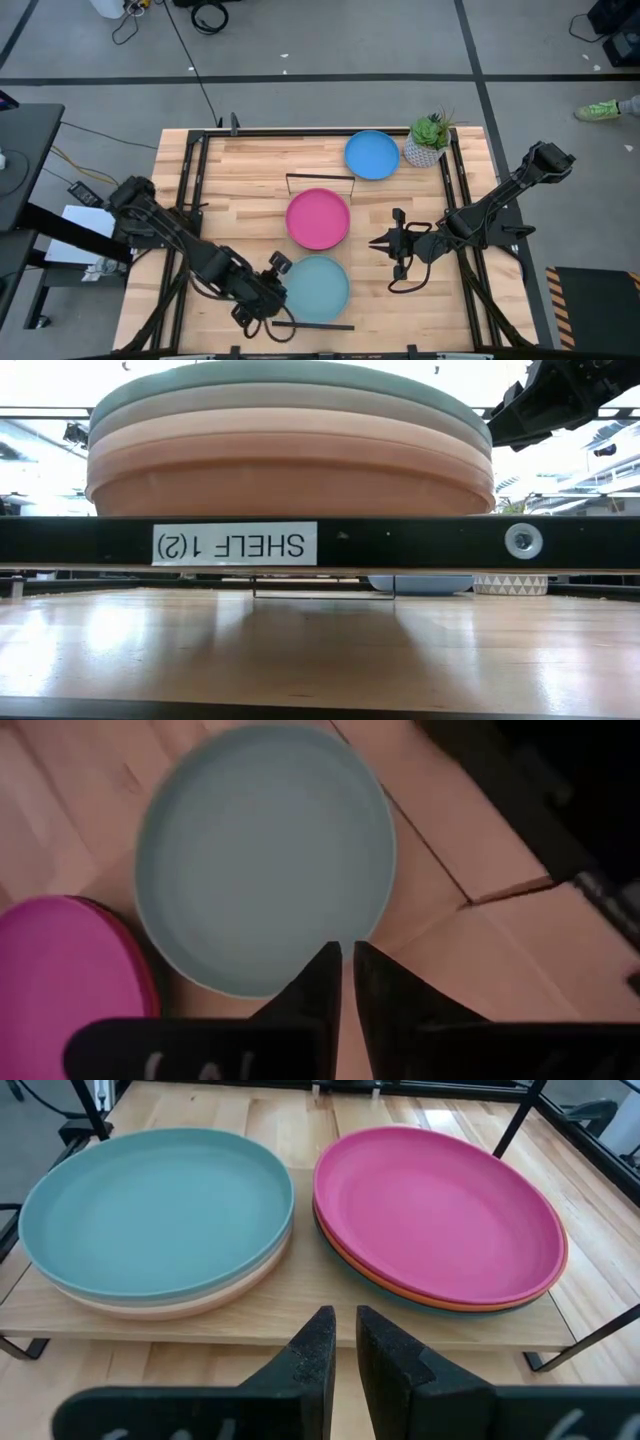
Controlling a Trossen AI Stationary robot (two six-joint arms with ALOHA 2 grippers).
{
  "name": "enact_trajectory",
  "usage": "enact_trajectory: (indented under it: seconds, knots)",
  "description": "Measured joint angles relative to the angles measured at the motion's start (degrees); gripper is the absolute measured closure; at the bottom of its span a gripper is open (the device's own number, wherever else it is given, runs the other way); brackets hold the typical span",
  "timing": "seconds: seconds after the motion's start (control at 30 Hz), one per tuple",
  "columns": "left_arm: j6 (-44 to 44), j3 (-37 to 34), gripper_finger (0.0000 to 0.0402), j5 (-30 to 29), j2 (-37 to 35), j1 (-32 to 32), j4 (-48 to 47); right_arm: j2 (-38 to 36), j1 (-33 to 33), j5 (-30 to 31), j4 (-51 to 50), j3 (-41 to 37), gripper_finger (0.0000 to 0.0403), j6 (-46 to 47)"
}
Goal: Place and stack plates onto a shelf
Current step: Stack the blue plate on top of the pink plate on the shelf
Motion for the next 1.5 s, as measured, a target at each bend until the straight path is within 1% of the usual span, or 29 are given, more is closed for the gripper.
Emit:
enact_trajectory:
  seconds: [0.17,0.37,0.63,0.9,1.07,1.23,1.5]
  knots:
    - [-2.37,-7.8,0.0365,-0.59,-7.05,0.0,5.81,0.0,0.01,-0.02,0.2,0.0,0.0353,0.02]
    - [-4.84,-16.23,0.0366,-2.92,-14.63,-0.02,10.41,0.0,0.02,-0.02,0.33,0.0,0.0353,0.02]
    - [-10.09,-25.89,0.0366,-5.33,-25.03,-0.02,15.29,0.0,0.01,-0.07,0.39,0.0,0.0353,0.5]
    - [-13.15,-33.95,0.0366,-8.31,-35.78,-0.17,19.08,0.0,0.0,-0.07,0.35,0.0,0.0353,0.5]
    - [-15.25,-38.24,0.0366,-14.1,-41.98,-2.13,20.01,0.0,0.0,-0.07,0.37,0.0,0.0353,0.52]
    - [-19.18,-42.02,0.0365,-19.68,-47.6,-4.84,20.17,0.0,0.01,-0.07,0.36,0.0,0.0353,0.72]
    - [-24.87,-48.49,0.0365,-28.67,-54.26,-9.12,20.88,0.0,0.01,-0.05,0.37,0.0,0.0353,0.76]
